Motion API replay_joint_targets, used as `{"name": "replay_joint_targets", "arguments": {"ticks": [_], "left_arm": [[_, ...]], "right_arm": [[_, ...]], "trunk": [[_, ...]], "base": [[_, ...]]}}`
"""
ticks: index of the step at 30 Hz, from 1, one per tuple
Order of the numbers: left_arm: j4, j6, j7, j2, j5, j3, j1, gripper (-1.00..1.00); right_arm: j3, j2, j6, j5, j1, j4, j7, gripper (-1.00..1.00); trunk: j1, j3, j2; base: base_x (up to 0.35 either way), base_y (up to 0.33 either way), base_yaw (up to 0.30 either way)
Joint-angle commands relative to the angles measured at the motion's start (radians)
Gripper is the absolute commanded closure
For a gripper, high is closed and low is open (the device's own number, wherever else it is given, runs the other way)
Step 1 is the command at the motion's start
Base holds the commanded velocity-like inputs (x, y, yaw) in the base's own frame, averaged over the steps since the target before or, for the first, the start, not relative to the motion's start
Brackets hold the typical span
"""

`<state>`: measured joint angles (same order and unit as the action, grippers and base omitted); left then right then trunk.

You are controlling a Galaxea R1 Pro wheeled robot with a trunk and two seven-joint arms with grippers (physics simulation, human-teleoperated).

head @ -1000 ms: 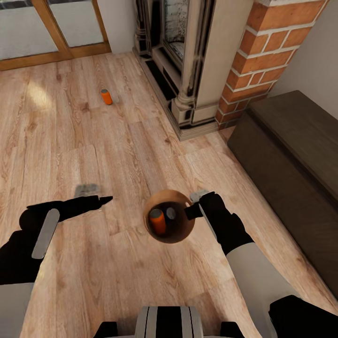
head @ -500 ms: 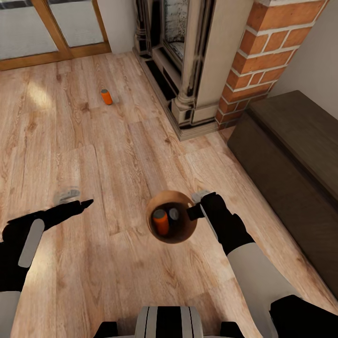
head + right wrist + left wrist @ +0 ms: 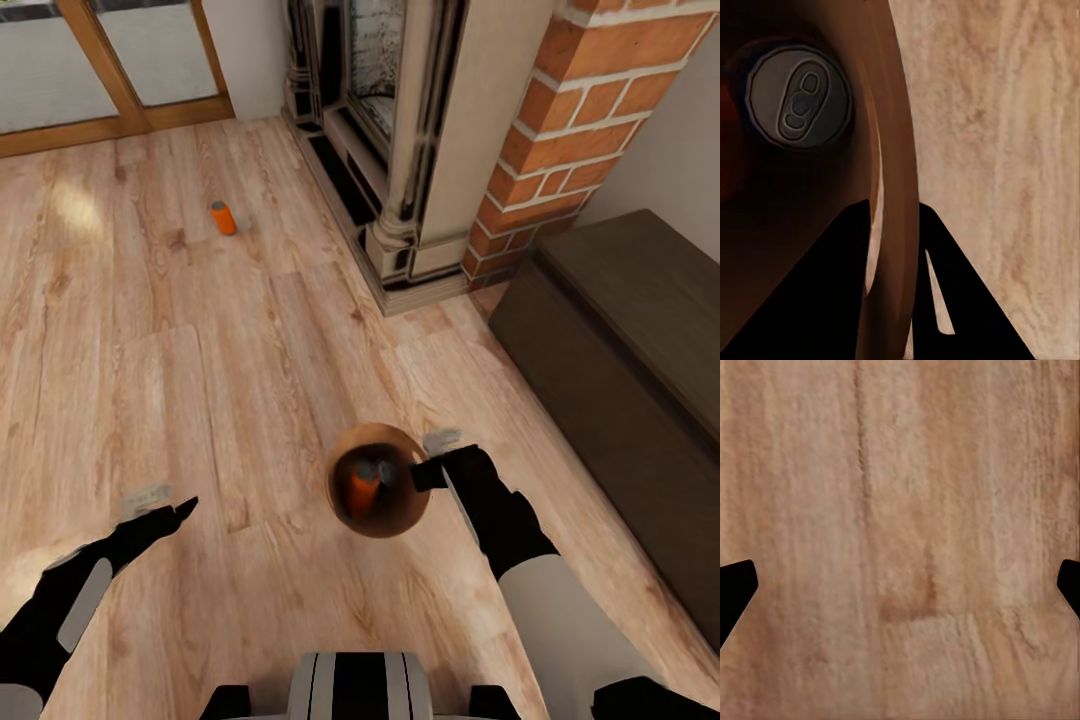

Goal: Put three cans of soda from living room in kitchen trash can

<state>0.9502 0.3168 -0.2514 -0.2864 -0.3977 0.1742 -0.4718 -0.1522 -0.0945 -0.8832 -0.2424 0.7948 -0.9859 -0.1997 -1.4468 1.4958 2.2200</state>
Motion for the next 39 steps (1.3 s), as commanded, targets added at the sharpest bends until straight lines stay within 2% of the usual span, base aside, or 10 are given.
{"name": "replay_joint_targets", "arguments": {"ticks": [1, 2, 4, 6, 10, 15, 18, 22, 24, 39], "left_arm": [[-0.004, -0.014, -0.003, 0.001, 0.0, -0.009, 0.003, -1.0], [-0.011, -0.033, -0.007, 0.0, 0.0, -0.022, 0.008, -1.0], [-0.033, -0.056, -0.012, -0.003, 0.0, -0.033, 0.012, -1.0], [-0.067, -0.089, -0.022, -0.006, -0.002, -0.04, 0.015, -1.0], [-0.126, -0.146, -0.077, -0.007, -0.002, -0.045, 0.017, -1.0], [-0.15, -0.162, -0.111, -0.006, -0.003, -0.048, 0.018, -1.0], [-0.156, -0.167, -0.123, -0.006, -0.002, -0.049, 0.019, -1.0], [-0.17, -0.187, -0.161, -0.009, -0.002, -0.049, 0.024, -1.0], [-0.184, -0.191, -0.172, -0.009, -0.002, -0.048, 0.024, -1.0], [-0.191, -0.193, -0.18, -0.01, -0.003, -0.049, 0.025, -1.0]], "right_arm": [[0.0, 0.0, 0.032, 0.027, -0.012, 0.0, -0.004, 1.0], [-0.001, 0.0, 0.09, 0.026, -0.031, 0.0, -0.007, 1.0], [-0.001, 0.001, 0.155, 0.025, -0.058, 0.0, -0.012, 1.0], [-0.001, 0.008, 0.192, 0.025, -0.092, 0.0, -0.016, 1.0], [-0.002, 0.056, 0.31, 0.033, -0.143, -0.001, -0.039, 1.0], [-0.001, 0.075, 0.374, 0.035, -0.17, -0.004, -0.069, 1.0], [-0.002, 0.078, 0.378, 0.035, -0.189, -0.069, -0.074, 1.0], [-0.004, 0.078, 0.363, 0.032, -0.301, -0.243, -0.076, 1.0], [-0.004, 0.079, 0.328, 0.031, -0.334, -0.3, -0.076, 1.0], [-0.002, 0.079, 0.305, 0.037, -0.351, -0.329, -0.077, 1.0]], "trunk": [[0.0, 0.0, 0.0], [0.0, 0.0, 0.0], [0.0, 0.0, 0.0], [0.0, 0.0, 0.0], [0.0, 0.0, 0.0], [0.0, 0.0, 0.0], [0.0, 0.0, 0.0], [0.0, 0.0, 0.0], [0.0, 0.0, 0.0], [0.0, 0.0, 0.0]], "base": [[0.327, 0.0, 0.0], [0.327, 0.0, 0.0], [0.327, 0.0, 0.0], [0.327, 0.0, 0.0], [0.313, 0.068, 0.0], [0.201, 0.214, 0.0], [0.07, 0.29, 0.0], [0.013, 0.308, 0.0], [0.002, 0.313, 0.0], [0.033, 0.315, -0.001]]}}
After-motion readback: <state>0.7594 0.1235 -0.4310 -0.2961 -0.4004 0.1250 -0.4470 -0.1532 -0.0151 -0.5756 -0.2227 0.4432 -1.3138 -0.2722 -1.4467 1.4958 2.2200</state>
